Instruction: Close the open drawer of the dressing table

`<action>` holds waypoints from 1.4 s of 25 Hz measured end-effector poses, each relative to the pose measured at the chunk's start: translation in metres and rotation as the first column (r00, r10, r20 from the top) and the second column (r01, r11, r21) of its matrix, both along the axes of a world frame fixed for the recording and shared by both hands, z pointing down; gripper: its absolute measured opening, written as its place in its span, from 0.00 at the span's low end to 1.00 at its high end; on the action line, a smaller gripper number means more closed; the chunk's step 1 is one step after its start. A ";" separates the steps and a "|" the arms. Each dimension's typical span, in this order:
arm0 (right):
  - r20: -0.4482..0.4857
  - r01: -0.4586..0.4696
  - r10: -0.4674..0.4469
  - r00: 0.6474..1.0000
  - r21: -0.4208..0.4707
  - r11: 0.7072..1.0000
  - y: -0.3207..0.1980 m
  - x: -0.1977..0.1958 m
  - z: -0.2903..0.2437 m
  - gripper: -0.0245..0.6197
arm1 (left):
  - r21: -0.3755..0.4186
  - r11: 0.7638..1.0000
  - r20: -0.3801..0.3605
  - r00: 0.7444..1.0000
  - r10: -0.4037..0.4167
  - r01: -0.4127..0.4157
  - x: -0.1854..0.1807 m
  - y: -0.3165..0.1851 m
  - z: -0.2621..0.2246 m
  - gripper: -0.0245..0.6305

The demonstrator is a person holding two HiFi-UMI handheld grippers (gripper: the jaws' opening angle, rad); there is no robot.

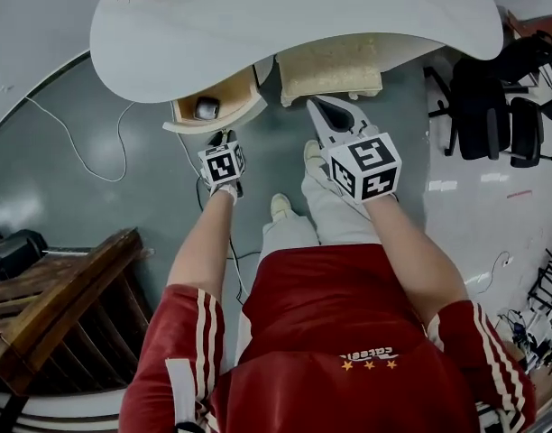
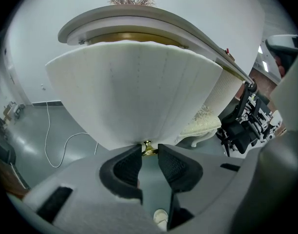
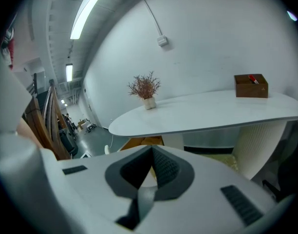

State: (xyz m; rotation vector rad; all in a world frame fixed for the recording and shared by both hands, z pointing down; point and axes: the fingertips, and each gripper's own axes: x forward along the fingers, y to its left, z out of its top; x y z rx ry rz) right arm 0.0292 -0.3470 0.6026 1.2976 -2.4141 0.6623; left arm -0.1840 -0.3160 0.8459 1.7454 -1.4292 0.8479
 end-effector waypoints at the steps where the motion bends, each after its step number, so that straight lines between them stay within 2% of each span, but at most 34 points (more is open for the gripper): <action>1: -0.002 -0.004 0.004 1.000 -0.002 1.000 -0.002 0.001 0.003 0.05 | 0.008 1.000 0.005 1.000 -0.003 0.003 -0.001 -0.004 0.000 0.21; 8: 0.007 -0.011 0.011 1.000 -0.028 1.000 -0.003 0.012 0.016 0.05 | 0.051 0.998 0.003 0.999 -0.034 0.034 -0.002 -0.030 -0.003 0.21; 21: 0.029 0.005 -0.004 1.000 -0.035 0.999 -0.014 0.008 0.040 0.05 | 0.111 0.990 0.006 0.997 -0.082 0.081 -0.007 -0.056 -0.005 0.21; 29: 0.027 0.002 -0.001 1.000 -0.045 0.999 -0.022 0.009 0.061 0.04 | 0.227 0.968 0.050 0.992 -0.117 0.102 -0.009 -0.070 -0.005 0.23; 35: 0.029 0.007 -0.005 1.000 -0.064 0.998 -0.026 0.007 0.073 0.04 | 0.261 0.958 0.045 0.990 -0.132 0.115 -0.008 -0.082 -0.005 0.23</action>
